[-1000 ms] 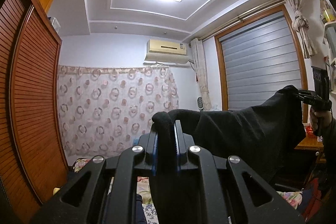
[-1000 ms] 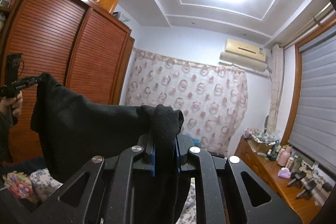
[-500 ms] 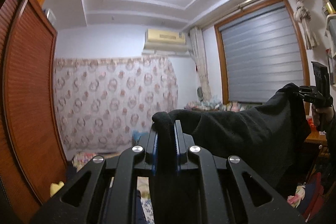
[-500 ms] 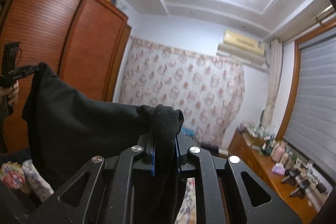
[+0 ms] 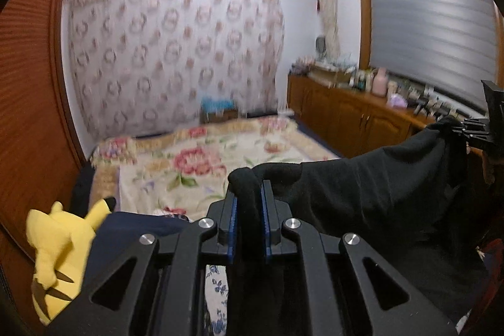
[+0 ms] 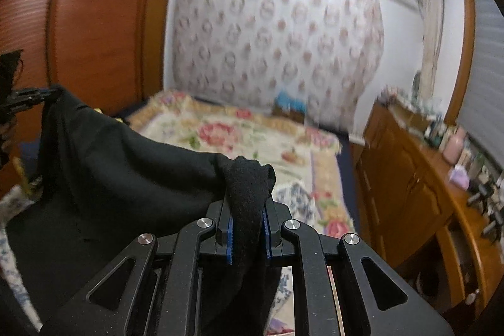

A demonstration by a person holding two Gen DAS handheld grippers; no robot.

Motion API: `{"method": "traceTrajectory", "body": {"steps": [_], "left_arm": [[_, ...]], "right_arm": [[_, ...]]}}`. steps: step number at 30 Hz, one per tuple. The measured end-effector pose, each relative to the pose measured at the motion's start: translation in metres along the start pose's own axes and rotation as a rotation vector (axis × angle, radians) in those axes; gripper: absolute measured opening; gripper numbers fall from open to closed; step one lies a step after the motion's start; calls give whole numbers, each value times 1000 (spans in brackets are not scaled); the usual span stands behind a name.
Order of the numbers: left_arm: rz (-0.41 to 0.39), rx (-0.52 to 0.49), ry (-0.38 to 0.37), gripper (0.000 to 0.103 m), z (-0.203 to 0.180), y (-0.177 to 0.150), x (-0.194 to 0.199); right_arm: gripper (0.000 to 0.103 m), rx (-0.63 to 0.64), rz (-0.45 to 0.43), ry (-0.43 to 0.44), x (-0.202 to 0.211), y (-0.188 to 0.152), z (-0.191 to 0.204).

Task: Fold small clothes
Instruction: 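Carry the raised hem over toward the collar with both tools, then lower the hem onto the shirt and open both tools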

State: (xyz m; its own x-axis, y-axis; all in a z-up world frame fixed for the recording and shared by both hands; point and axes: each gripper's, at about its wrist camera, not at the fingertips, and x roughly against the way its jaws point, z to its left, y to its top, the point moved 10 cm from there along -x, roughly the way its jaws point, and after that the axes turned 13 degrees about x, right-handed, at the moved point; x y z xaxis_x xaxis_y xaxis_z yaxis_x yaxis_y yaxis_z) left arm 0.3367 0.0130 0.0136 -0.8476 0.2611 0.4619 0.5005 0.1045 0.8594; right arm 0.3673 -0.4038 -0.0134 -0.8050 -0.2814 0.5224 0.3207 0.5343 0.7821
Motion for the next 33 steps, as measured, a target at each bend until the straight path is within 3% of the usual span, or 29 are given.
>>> {"method": "traceTrajectory", "body": {"steps": [6,14,18,19,21,23,24,33], "left_arm": [[104,14,33,11,-3,-11,-64],[233,7,69,14,-4,-36,-115],[279,4,79,25,-2,-45,-119],[275,-2,74,36,-5,-47,-115],[279,3,62,43,-8,-52,-108],[295,16,42,52,-14,-63,-99],[298,23,37,55,-16,-70,-94],[366,58,69,56,-19,-127,-79]], "right_arm": [[11,-43,116,54,-81,-31,-19],[12,-92,225,101,-146,-67,-25],[20,-116,269,108,-167,-85,-22],[24,-120,276,100,-171,-87,-23],[33,-131,282,86,-172,-88,-25],[51,-149,274,78,-165,-90,-25],[55,-157,268,73,-162,-90,-25],[57,-240,264,77,-103,-113,-2]]}}
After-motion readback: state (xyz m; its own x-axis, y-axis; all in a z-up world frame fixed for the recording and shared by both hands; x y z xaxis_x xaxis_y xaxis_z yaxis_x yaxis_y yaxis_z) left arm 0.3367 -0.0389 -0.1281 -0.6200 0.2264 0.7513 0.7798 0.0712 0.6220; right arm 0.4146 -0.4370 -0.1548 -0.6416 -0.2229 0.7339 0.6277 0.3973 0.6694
